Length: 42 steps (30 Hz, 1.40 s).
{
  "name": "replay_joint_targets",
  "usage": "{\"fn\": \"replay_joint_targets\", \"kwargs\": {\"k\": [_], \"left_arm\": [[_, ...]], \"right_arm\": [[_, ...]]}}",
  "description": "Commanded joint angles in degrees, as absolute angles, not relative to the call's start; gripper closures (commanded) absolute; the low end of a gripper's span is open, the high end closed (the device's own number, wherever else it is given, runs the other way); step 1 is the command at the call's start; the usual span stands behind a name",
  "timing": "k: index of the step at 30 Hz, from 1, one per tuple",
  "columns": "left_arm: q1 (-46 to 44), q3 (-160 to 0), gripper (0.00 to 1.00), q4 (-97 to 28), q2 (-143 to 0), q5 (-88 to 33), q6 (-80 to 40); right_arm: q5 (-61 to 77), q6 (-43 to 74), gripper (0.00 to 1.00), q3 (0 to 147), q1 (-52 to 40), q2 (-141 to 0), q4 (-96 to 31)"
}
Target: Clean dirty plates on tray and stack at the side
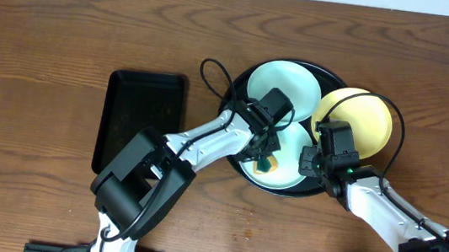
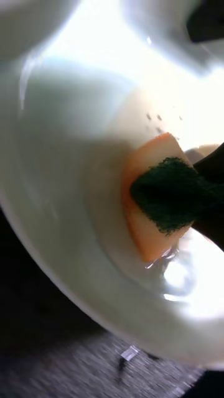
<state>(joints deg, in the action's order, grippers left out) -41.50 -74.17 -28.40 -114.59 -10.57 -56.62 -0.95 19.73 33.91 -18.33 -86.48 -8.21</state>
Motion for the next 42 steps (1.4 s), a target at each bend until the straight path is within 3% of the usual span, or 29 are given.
{"fn": "replay_joint_targets", "kwargs": {"k": [1,4,11,19,25,31,42], "left_arm": [[-39.1,-72.5,0.92,-26.9,-117.7,-7.4,-53.4],[-36.8,-72.8,0.93,-26.7,-117.5,-8.2,-52.9],[-34.3,-73.9,0.93,-26.7,-112.1,-22.5,-49.2],[-32.9,-73.9,0.92,-30.6,-96.5,-23.6,-45.0],[-27.6,-73.9,0.92,-42.7,-87.7,-9.6,-35.5],[-19.8,-72.4,0.92,-54.2,-87.6,7.9,-29.3],[-8.2,-69.1,0.92,-50.1,-95.7,10.2,-24.0]], "right_arm": [[0.3,19.2,0.98,33.3,-18.6,-87.3,-9.0],[0.3,19.2,0.98,33.3,-18.6,-87.3,-9.0],[0.3,19.2,0.97,33.3,-18.6,-87.3,-9.0],[0.3,19.2,0.92,33.3,-18.6,-87.3,-9.2],[0.8,19.2,0.91,33.3,-18.6,-87.4,-9.2],[1.6,19.3,0.95,33.3,-18.6,-87.4,-9.2],[1.6,19.2,0.99,33.3,-18.6,-87.4,-9.3]]}}
